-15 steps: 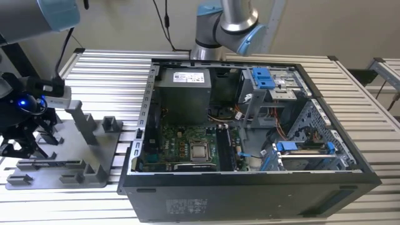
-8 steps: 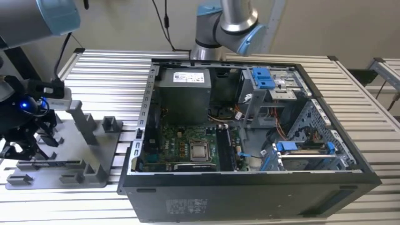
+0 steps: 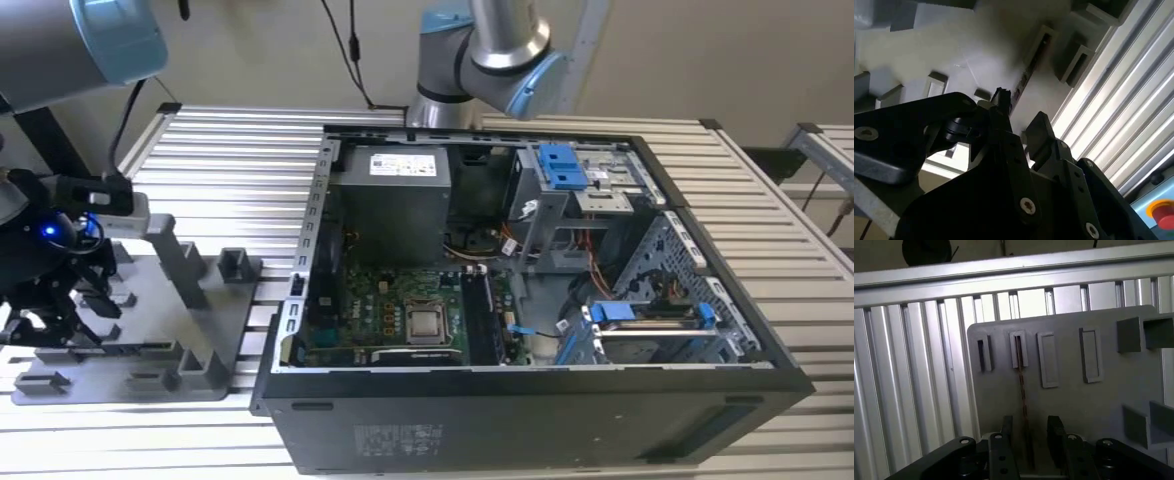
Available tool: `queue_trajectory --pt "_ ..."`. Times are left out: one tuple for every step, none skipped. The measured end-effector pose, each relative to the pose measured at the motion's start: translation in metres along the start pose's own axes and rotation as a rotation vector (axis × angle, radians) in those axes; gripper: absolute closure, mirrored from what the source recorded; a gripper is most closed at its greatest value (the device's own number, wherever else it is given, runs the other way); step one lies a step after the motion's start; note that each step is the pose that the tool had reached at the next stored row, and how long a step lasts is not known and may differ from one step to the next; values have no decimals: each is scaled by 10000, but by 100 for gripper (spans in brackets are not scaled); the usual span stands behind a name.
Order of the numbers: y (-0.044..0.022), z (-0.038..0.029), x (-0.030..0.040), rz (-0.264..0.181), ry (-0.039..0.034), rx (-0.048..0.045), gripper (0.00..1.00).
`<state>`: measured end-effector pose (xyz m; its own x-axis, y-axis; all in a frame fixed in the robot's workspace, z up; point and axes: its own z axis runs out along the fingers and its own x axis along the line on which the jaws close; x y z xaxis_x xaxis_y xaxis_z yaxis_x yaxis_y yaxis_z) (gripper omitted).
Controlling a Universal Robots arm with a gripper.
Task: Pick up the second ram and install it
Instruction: 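Pick up the second ram and move it above second insertion slot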
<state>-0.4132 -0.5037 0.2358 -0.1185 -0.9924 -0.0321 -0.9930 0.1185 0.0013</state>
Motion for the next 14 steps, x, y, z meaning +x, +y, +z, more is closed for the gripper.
queue_trajectory --pt "2 6 2 -37 0 0 58" --pt "2 9 3 -63 0 -2 58" --pt "3 11 3 -77 2 -4 58" --pt "3 16 4 -89 1 -3 58" --pt "3 20 4 -100 2 -5 58" --pt "3 21 5 -104 3 -6 58" --pt "3 22 5 -105 2 -5 58" --pt "3 24 5 -106 1 -4 58" --pt "3 25 4 -105 0 -4 58" --pt "3 26 5 -106 0 -3 58" --pt "3 28 5 -106 -1 -3 58" --pt "3 30 5 -106 0 -3 58" --pt "3 32 5 -105 0 -3 58" --pt "3 36 5 -106 0 -3 58"
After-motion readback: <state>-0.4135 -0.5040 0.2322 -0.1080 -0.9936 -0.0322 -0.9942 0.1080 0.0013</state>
